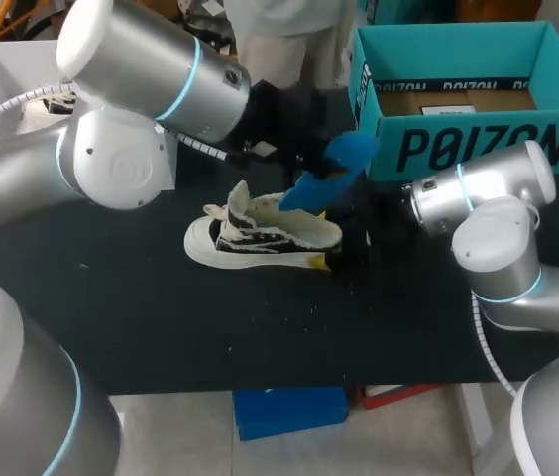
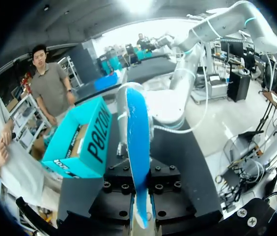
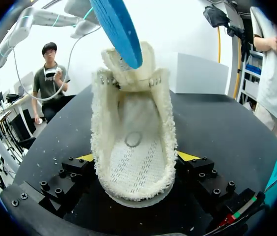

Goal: Take the shoe out of the shoebox, open the shoe tongue, remove and reinsert the insole, then place the shoe into the shoebox

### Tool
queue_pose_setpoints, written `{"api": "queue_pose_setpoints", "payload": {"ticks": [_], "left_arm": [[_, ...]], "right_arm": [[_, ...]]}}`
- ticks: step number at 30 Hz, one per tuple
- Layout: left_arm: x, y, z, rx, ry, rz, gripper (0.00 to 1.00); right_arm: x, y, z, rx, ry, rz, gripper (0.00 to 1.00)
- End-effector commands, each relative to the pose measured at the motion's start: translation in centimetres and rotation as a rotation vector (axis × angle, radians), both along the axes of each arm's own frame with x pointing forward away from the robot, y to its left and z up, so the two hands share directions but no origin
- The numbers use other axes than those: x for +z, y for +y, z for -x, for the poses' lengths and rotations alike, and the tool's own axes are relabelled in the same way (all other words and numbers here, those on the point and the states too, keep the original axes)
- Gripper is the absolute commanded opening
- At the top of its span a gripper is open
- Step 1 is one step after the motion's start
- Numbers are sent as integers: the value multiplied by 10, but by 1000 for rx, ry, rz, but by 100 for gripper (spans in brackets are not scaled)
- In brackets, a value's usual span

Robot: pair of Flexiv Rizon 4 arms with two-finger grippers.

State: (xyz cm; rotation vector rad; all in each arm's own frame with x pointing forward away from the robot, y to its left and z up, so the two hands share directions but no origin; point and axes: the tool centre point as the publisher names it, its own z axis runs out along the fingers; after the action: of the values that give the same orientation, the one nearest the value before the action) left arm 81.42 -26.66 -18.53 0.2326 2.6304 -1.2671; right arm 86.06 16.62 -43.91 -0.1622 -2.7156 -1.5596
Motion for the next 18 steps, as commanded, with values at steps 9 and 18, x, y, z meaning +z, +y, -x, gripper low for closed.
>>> {"api": "queue_pose_setpoints", "payload": {"ticks": [9, 18], "left_arm": [[62, -3, -3, -96, 112, 163, 0], [62, -3, -3, -96, 112, 163, 0]], "right_arm": [[-3, 0, 1, -1, 1, 1, 0], [-3, 0, 1, -1, 1, 1, 0]]}}
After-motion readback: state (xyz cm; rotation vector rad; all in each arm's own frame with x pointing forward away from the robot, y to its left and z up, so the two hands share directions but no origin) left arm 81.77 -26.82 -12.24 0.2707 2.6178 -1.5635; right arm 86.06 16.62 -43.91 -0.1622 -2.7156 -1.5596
